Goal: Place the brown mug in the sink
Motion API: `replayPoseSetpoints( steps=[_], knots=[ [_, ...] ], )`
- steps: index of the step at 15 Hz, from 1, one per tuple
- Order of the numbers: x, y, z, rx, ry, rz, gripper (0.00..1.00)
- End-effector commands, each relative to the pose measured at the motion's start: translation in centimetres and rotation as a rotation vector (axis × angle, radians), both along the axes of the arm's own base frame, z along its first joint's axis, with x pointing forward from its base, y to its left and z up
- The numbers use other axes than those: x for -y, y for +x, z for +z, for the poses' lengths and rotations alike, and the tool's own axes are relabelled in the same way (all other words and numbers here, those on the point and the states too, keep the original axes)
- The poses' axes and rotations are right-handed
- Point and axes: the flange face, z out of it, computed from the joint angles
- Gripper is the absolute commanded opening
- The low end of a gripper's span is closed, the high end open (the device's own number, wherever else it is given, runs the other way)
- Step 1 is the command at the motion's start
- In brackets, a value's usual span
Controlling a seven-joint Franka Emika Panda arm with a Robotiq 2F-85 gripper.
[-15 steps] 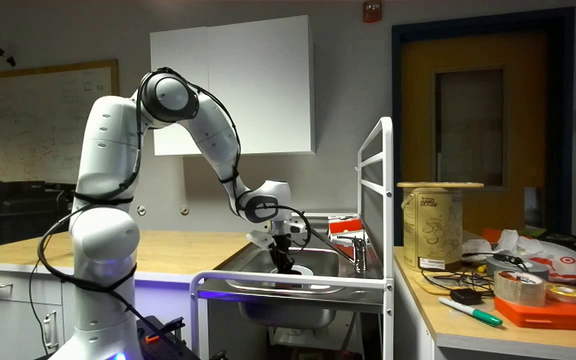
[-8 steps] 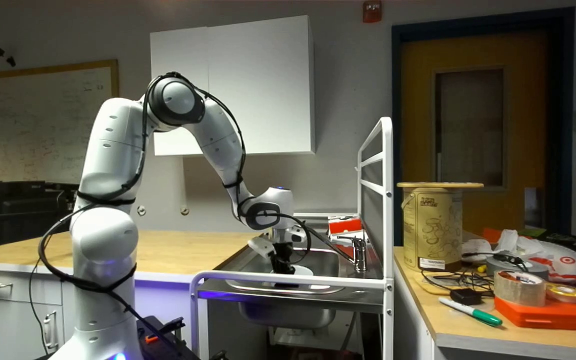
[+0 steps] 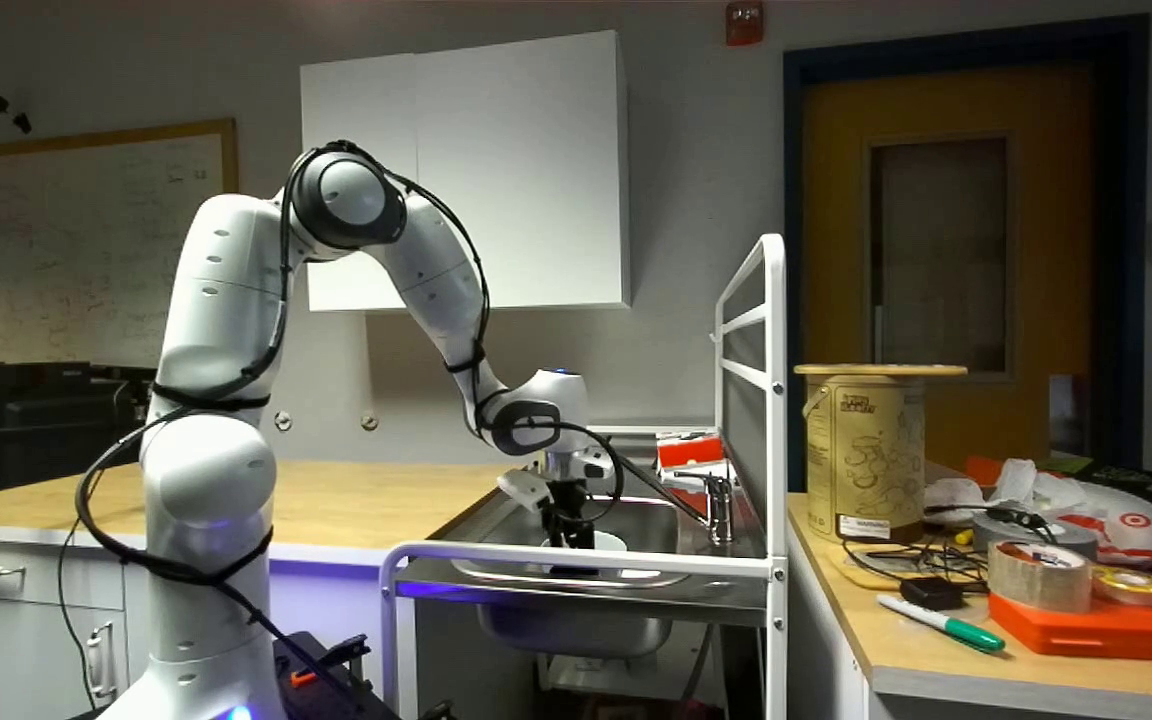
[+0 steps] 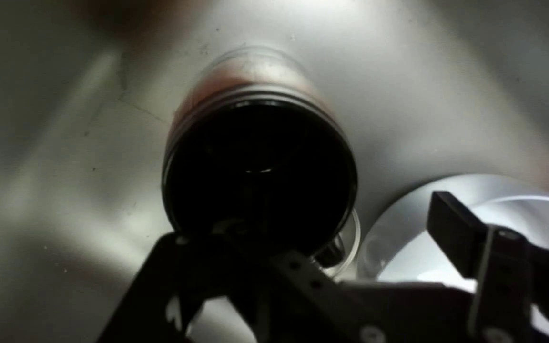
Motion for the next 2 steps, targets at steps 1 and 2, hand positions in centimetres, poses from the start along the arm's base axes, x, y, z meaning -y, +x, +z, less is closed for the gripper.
replayPoseSetpoints(
  steps=[1,2],
  knots=[
    [-0.33,-0.24,2.26,0.027,-0.004,0.007,1.0],
    [-0.35,-0.15,2.72,0.035,-0.006,0.008,1.0]
  ],
)
